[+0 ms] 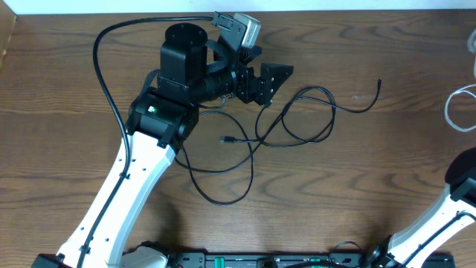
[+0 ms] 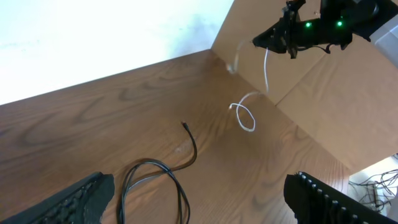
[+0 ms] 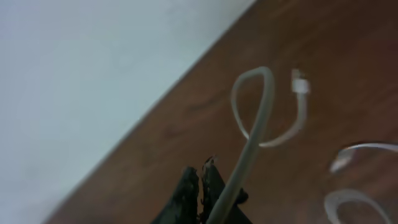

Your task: Untangle cables

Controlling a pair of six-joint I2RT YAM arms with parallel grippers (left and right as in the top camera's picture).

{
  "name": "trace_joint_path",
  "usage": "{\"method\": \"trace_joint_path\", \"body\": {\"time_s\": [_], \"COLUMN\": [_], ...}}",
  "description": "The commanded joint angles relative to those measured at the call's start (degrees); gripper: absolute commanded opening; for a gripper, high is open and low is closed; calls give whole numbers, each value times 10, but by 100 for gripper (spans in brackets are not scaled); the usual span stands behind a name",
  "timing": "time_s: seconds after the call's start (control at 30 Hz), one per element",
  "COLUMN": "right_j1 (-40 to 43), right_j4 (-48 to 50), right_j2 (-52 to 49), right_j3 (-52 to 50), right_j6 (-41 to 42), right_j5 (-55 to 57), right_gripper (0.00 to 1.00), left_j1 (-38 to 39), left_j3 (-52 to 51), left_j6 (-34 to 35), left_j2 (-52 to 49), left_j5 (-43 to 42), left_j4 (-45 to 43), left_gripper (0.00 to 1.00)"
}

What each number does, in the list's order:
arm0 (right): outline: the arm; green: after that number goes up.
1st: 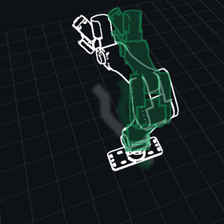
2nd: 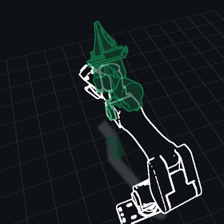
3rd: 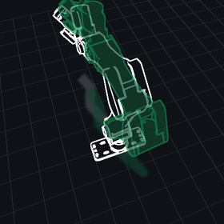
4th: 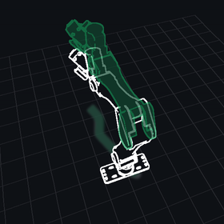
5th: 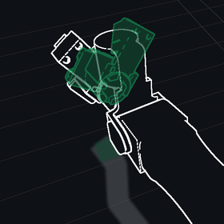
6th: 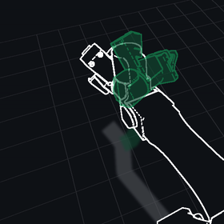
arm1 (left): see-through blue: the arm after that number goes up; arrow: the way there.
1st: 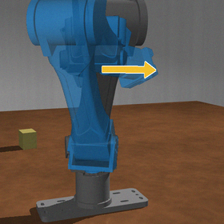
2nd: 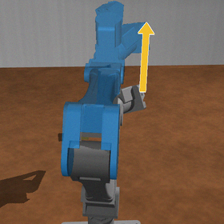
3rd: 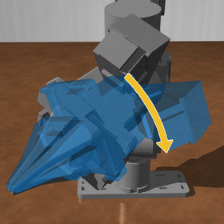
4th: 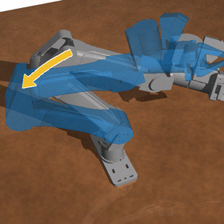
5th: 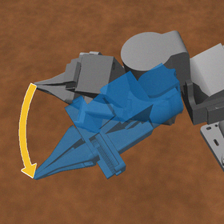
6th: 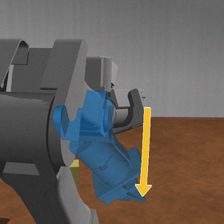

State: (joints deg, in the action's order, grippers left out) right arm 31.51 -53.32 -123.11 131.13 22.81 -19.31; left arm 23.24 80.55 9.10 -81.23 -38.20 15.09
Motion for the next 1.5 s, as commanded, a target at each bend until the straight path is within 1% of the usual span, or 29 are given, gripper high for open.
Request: {"method": "trace_joint_path", "body": {"time_s": [0.0,0.03,0.1,0.13,0.17,0.2,0.23,0.3,0.37,0.57,0.77,0.93,1.0,1.1,1.23,1.33,1.37,1.47], "right_j1": [-7,-7,-7,-7,-7,-7,-7,-7,-7,-5,3,7,7,7,4,-4,-9,-23], "right_j4": [-5,-7,-17,-24,-35,-49,-65,-90,-109,-184,-285,-327,-336,-338,-327,-314,-306,-288], "right_j2": [-4,-4,-4,-4,-4,-4,-5,-5,-5,-5,-18,-29,-34,-47,-64,-77,-78,-78], "right_j3": [2,2,2,2,2,2,2,2,2,2,0,0,-1,-12,-40,-63,-73,-102], "right_j6": [-77,-84,-92,-92,-92,-92,-92,-92,-92,-91,-81,-96,-96,-96,-98,-141,-158,-162], "right_j5": [107,108,109,113,119,127,137,156,175,223,224,225,232,242,229,178,159,167], "right_gripper": [5,14,46,67,79,88,92,96,99,99,99,99,99,91,89,82,80,80], "left_j1": [-3,-3,-3,-3,-3,-3,-3,-3,-3,-3,-3,-3,-3,-3,-3,-3,-3,-3], "left_j3": [12,12,12,12,12,12,12,12,12,12,12,12,12,12,10,9,9,9], "left_j6": [-3,-3,-3,-3,-3,-3,-3,-3,-3,-3,-3,-3,-3,-3,-3,-3,-3,-3], "left_j2": [-5,-5,-4,-4,-4,-5,-4,-4,-5,-4,-4,-4,-4,-5,-5,-8,-11,-21], "left_j5": [3,3,3,3,3,3,3,3,3,3,3,3,3,3,3,3,3,3], "left_j4": [3,3,4,5,6,8,10,12,12,14,14,14,14,18,23,25,25,24], "left_gripper": [92,93,93,92,93,93,93,93,93,93,93,93,93,93,93,93,93,93]}}
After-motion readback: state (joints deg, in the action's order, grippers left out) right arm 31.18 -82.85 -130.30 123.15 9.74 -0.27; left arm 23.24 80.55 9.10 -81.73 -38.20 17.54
